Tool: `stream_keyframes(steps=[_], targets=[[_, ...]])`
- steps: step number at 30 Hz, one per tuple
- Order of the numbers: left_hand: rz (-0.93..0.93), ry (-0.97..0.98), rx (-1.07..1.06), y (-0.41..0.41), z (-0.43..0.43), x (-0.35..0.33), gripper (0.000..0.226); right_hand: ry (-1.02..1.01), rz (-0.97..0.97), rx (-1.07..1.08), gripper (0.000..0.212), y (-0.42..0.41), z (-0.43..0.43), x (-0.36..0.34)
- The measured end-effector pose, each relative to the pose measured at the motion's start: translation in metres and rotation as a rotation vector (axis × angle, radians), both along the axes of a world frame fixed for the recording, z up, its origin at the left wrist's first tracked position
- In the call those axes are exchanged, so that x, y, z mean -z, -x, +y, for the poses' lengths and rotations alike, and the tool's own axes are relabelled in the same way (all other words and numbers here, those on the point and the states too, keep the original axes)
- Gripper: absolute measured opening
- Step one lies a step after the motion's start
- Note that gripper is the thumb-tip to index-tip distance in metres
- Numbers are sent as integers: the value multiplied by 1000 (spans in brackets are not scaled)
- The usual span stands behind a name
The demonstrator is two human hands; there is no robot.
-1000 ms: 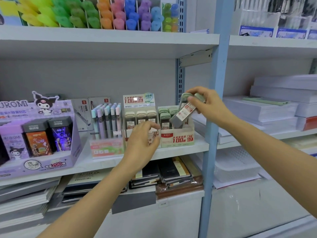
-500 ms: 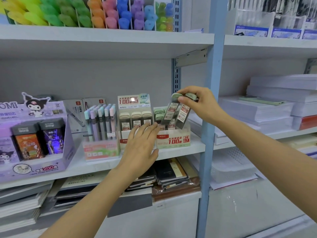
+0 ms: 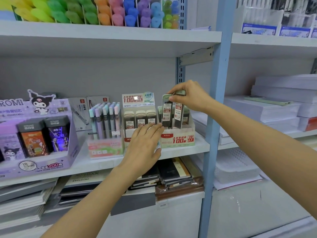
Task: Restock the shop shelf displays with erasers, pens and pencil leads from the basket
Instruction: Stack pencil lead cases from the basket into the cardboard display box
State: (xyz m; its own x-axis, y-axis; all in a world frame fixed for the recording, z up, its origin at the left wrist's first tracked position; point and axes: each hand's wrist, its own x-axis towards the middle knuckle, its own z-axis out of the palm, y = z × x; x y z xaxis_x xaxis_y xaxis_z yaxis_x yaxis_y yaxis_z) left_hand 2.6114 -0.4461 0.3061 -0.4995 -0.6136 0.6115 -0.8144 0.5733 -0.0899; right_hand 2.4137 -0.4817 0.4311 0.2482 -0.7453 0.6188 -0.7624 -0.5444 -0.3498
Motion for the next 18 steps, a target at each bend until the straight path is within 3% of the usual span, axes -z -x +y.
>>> stream_keyframes(steps=[8,12,18], targets=[[-6,-2,3,-1,-2,0,67,-176,33,-34,30,4,-7,-7],[-15,4,-6,-1,-3,2,67,-91,-62,-74,32,12,-6,-2],[-61,18,-4,9,-5,4,73,74,-13,0,22,42,1,1]])
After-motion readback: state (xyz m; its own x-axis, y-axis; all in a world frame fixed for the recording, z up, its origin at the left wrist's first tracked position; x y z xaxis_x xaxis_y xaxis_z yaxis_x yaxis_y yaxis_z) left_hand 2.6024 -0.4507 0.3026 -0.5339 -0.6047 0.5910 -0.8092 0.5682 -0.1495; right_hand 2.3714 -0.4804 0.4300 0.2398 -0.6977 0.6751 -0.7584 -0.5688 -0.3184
